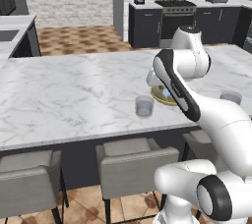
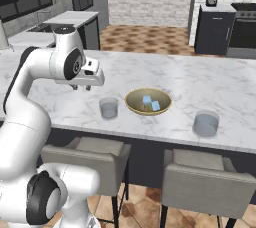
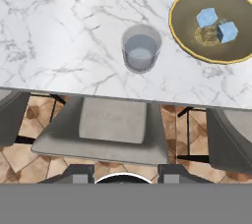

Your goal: There are four ice cubes in the ice bowl. Place two ice cubes in each glass of water.

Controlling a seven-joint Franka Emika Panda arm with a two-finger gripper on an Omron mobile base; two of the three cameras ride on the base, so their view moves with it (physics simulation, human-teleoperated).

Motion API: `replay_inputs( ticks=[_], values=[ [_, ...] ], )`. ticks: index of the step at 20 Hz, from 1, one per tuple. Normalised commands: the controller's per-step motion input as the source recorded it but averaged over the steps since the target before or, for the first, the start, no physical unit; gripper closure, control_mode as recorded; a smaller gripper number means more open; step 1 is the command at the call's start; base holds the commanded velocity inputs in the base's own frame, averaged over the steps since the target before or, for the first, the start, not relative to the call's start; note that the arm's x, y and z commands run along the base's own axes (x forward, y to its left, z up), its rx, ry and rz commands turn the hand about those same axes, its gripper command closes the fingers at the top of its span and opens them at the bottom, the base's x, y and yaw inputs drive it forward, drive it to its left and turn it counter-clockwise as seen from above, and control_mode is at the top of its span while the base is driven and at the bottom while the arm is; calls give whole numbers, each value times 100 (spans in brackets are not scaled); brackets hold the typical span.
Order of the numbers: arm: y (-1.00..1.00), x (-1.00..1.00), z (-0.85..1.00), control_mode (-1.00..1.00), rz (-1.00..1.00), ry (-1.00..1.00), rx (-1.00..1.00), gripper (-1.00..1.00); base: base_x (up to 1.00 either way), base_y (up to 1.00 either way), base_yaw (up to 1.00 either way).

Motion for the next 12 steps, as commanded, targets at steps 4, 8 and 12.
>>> replay_inputs(
  ticks=[4,8,12],
  values=[
    [-2,0,0,-100,-3,0,0,-100,0,0,0],
    [-16,0,0,-100,-12,0,0,-100,0,0,0],
    [-19,0,-1,-100,-14,0,0,-100,0,0,0]
  ],
)
